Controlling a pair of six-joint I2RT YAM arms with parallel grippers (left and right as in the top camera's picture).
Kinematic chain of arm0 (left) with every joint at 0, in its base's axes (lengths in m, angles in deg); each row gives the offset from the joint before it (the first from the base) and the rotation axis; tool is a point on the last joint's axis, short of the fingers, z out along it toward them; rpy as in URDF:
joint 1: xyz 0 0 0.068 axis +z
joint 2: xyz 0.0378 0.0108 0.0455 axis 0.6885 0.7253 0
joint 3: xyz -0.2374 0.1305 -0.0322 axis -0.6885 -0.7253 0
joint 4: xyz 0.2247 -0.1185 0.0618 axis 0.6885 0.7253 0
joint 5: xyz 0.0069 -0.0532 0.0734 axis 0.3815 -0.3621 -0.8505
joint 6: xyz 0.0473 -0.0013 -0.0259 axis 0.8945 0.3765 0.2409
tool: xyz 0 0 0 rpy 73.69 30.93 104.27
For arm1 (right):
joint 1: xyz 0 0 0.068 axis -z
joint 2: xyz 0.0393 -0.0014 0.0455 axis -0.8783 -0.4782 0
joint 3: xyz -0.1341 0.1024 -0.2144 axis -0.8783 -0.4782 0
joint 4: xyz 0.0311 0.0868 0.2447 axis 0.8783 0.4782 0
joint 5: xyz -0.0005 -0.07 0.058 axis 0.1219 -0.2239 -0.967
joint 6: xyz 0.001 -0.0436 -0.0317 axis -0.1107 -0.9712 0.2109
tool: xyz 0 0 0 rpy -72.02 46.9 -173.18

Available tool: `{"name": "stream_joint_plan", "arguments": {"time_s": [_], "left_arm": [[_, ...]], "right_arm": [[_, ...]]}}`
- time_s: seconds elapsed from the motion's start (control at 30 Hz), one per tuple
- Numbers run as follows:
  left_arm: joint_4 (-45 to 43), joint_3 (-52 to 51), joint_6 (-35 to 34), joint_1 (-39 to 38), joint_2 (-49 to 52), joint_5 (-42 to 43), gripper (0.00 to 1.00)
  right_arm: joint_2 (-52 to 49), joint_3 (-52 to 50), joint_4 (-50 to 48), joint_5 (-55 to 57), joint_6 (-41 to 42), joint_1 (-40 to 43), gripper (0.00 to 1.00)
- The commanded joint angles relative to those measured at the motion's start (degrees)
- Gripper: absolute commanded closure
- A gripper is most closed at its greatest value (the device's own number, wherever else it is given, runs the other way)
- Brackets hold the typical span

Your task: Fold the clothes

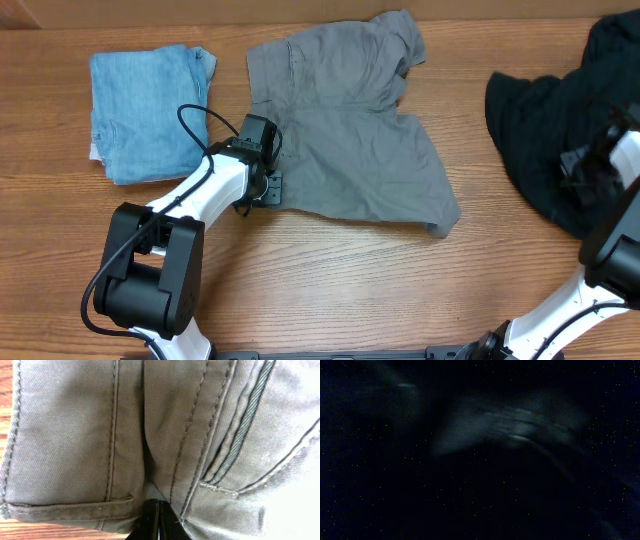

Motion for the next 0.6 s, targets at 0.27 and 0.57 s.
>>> {"name": "stream_joint_plan", "arguments": {"time_s": [0.27,0.57], "left_arm": [[-0.6,-1.4,-0.1,-0.9,1.0,2.4,0.96],[-0.6,-1.4,-0.1,-0.9,1.0,2.4,0.96]], "right_arm": [[20.2,-1.9,-1.1,-0.9,-0.6,-6.5,0.96],[16.0,-1.9,-24.7,-23.4,-21.2,-24.4,0.96]]}}
